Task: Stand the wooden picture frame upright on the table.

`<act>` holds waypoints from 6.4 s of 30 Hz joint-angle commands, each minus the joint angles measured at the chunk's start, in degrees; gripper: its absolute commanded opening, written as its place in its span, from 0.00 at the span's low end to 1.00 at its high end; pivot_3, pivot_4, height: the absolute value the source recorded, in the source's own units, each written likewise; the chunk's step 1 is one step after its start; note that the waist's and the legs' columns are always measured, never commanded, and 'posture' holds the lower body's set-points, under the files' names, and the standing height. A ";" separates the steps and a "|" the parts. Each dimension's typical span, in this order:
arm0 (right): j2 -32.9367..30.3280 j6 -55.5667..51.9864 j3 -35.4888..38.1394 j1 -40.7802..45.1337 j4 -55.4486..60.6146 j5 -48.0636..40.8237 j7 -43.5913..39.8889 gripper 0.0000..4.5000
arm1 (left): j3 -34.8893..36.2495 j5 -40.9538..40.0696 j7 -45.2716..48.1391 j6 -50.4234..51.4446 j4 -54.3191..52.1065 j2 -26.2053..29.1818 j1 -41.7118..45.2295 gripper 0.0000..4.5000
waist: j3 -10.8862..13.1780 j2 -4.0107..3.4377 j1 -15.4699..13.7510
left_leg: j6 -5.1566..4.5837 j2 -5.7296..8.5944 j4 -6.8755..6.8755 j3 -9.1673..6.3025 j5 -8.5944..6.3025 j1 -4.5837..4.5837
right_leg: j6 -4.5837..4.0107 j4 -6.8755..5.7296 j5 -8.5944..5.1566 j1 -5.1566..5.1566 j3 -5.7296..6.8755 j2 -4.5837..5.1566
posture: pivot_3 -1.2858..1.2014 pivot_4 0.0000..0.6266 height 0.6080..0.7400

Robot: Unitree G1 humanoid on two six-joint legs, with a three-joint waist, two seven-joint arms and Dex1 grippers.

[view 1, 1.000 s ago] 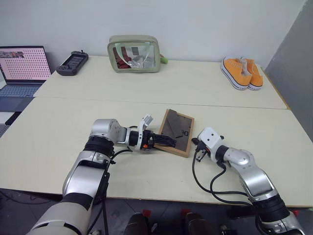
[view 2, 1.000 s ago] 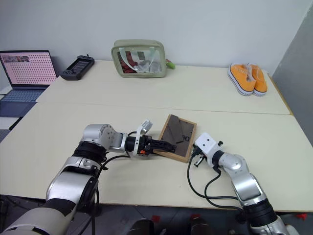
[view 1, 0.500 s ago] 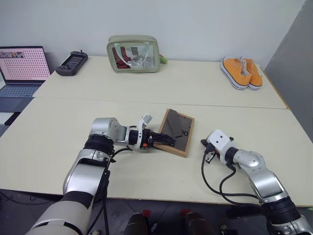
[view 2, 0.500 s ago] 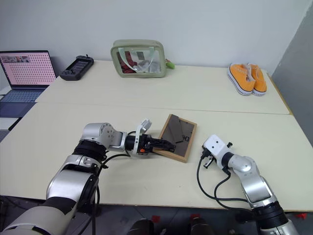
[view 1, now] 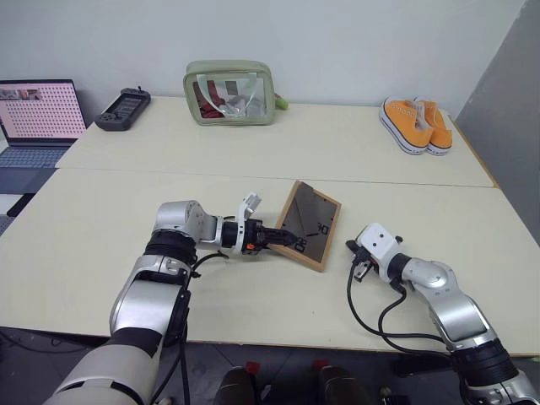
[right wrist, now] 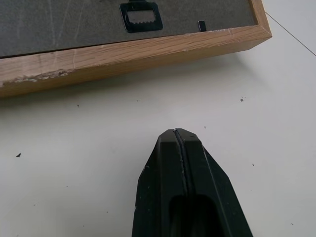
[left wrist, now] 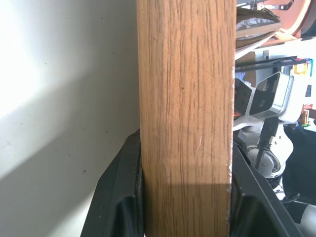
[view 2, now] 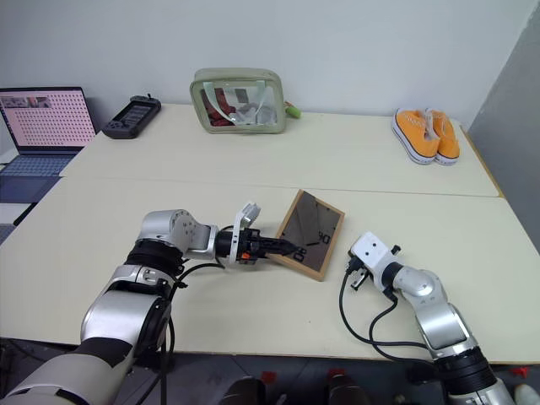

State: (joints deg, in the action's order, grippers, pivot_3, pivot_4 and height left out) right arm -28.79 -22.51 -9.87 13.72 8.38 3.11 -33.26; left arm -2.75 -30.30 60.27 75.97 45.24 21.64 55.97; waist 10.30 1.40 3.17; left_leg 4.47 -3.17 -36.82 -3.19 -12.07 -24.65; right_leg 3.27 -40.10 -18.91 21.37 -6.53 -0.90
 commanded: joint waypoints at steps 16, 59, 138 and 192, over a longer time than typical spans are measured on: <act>-3.32 -15.65 19.52 8.39 17.91 -17.49 -0.25 0.04 | 10.40 -5.83 -2.37 -14.43 -36.10 4.42 -4.78 0.29 | 0.28 -0.25 -0.25 | 0.12 -0.06 0.06 0.06 0.07 -0.10 | -0.01 0.06 0.01 0.08 -0.05 0.02 | 0.52 0.24 1.00; 14.11 -32.74 21.50 29.42 16.43 -47.69 16.05 0.65 | 5.60 -8.51 -3.79 -17.33 -38.43 4.85 -4.47 0.29 | 0.35 -0.36 0.08 | 0.12 -0.14 0.36 0.12 0.08 -0.18 | -0.04 0.07 0.00 0.38 -0.03 -0.03 | 0.52 0.24 1.00; -15.52 71.88 -9.47 30.71 -35.11 58.22 65.67 0.65 | 10.85 -39.74 -24.69 16.53 -37.49 11.77 -1.95 0.29 | 0.44 -0.31 0.28 | 0.44 0.38 0.07 0.06 0.46 -0.13 | -0.12 -0.93 -0.04 0.69 -0.35 0.25 | 0.52 0.24 1.00; -14.14 82.97 -14.59 38.91 -53.23 51.39 64.49 0.30 | 27.88 -33.82 -28.84 -6.74 -67.73 17.43 -16.61 0.64 | 0.45 -0.26 1.55 | 0.43 0.42 0.05 0.05 0.47 -0.13 | -0.13 -0.92 -0.04 0.63 -0.34 0.33 | 0.52 0.24 1.00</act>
State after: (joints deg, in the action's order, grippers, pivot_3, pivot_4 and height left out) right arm -43.99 57.26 -24.97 50.34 -39.75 59.79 33.29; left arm 20.19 -64.66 33.55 73.56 -12.46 37.63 43.41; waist 10.75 1.14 4.72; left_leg 4.90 -2.75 -36.76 -3.13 -11.60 -24.77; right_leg 3.15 -40.99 -18.95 21.98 -6.84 -0.55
